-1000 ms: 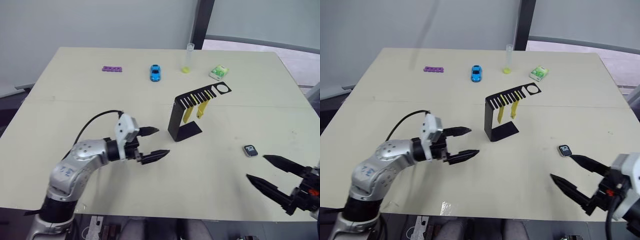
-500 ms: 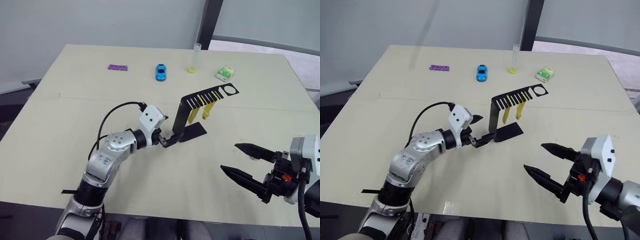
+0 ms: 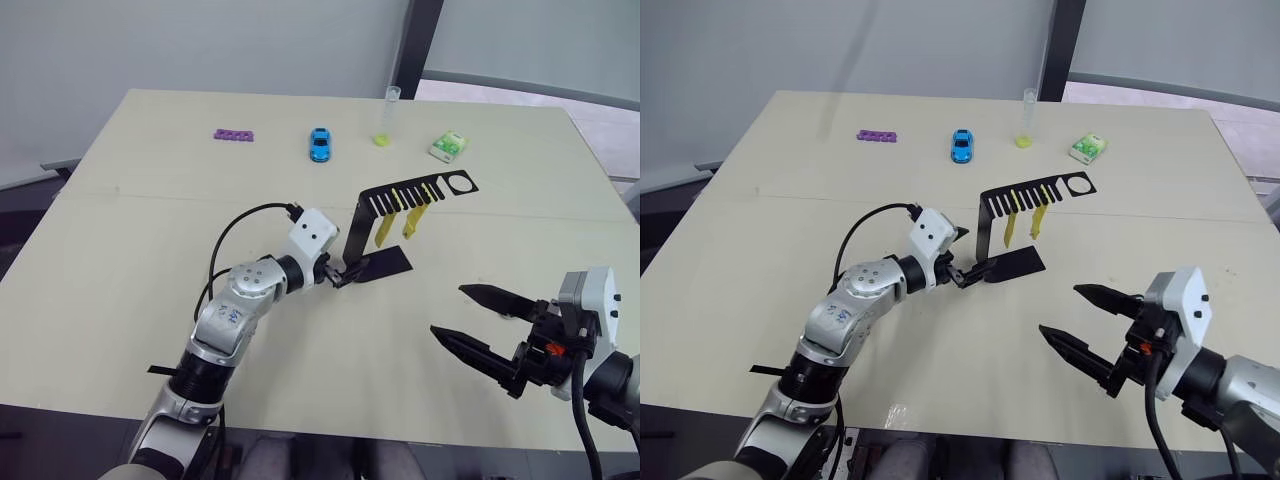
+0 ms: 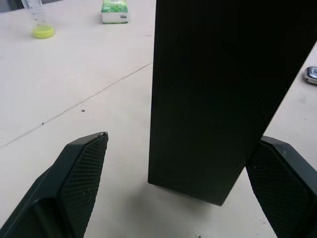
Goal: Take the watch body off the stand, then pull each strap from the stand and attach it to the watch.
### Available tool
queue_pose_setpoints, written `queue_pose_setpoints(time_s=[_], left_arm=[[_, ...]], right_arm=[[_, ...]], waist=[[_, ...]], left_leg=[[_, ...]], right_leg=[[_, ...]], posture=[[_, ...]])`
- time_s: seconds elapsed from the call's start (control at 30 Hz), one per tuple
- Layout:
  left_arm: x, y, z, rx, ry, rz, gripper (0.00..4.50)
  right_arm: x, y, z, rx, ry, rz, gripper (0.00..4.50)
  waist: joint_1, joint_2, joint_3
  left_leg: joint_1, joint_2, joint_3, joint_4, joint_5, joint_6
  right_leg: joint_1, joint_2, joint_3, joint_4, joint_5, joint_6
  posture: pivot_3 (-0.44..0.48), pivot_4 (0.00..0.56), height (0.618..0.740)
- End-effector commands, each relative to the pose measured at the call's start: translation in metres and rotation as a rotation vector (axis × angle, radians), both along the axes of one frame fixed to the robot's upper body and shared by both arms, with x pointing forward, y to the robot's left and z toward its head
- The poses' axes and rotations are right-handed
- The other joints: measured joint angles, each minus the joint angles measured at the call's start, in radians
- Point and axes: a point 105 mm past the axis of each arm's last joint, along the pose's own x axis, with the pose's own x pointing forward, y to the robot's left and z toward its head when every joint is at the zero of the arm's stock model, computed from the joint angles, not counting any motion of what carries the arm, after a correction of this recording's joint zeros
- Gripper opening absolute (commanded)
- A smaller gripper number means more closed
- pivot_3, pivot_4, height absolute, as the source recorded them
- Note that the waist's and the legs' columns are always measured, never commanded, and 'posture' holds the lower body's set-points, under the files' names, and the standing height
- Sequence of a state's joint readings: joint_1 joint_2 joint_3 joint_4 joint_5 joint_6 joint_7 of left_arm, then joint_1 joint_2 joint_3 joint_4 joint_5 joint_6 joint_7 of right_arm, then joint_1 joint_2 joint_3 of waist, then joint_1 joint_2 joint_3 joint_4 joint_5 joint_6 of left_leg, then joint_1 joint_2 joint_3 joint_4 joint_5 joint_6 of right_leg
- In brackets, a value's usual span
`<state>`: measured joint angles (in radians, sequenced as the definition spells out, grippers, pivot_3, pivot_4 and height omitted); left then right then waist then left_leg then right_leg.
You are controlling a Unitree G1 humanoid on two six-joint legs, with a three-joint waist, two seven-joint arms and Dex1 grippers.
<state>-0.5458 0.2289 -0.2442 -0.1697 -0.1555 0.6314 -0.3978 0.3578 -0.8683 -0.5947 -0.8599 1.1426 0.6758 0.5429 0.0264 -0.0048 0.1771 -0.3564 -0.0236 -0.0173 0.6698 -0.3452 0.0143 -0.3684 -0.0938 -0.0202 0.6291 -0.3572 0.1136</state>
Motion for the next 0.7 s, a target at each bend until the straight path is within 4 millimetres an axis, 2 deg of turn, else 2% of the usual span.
queue_pose_setpoints(time_s=[0.03, 0.4, 0.5, 0.67, 0.7], left_arm=[[0.004, 0.0, 0.014, 0.011, -0.09, 0.02, 4.5], [0.013, 0.0, 0.016, 0.004, -0.12, 0.053, 4.5], [0.013, -0.004, 0.015, -0.01, -0.104, 0.044, 3.66], [0.016, -0.006, 0.015, -0.021, -0.109, 0.068, 3.66], [0.016, -0.006, 0.015, -0.023, -0.11, 0.072, 3.44]], right_arm=[[0.002, -0.001, 0.005, 0.002, -0.046, -0.018, 4.46], [0.006, -0.002, 0.003, -0.001, -0.063, -0.038, 4.46], [0.007, -0.001, 0.003, 0.0, -0.067, -0.038, 4.5], [0.008, 0.0, 0.002, 0.0, -0.069, -0.038, 4.5], [0.008, 0.0, 0.002, 0.0, -0.069, -0.039, 4.5]], waist=[[0.0, 0.0, 0.0], [0.0, 0.0, 0.0], [0.001, 0.0, 0.0], [0.0, 0.0, 0.0], [0.0, 0.0, 0.0]], left_leg=[[0.0, 0.0, 0.0, 0.0, 0.0, 0.0], [0.0, 0.0, 0.0, 0.0, 0.0, 0.0], [0.0, 0.0, 0.0, 0.0, 0.0, 0.0], [0.0, 0.0, 0.0, 0.0, 0.0, 0.0], [0.0, 0.0, 0.0, 0.0, 0.0, 0.0]], right_leg=[[0.0, 0.0, 0.0, 0.0, 0.0, 0.0], [0.0, 0.0, 0.0, 0.0, 0.0, 0.0], [0.0, 0.0, 0.0, 0.0, 0.0, 0.0], [-0.001, 0.0, 0.0, 0.0, 0.0, 0.0], [-0.001, 0.0, 0.0, 0.0, 0.0, 0.0]], posture=[[0.0, 0.15, 0.74], [0.0, 0.15, 0.74], [0.0, 0.15, 0.74], [0.0, 0.15, 0.74], [0.0, 0.15, 0.74]])
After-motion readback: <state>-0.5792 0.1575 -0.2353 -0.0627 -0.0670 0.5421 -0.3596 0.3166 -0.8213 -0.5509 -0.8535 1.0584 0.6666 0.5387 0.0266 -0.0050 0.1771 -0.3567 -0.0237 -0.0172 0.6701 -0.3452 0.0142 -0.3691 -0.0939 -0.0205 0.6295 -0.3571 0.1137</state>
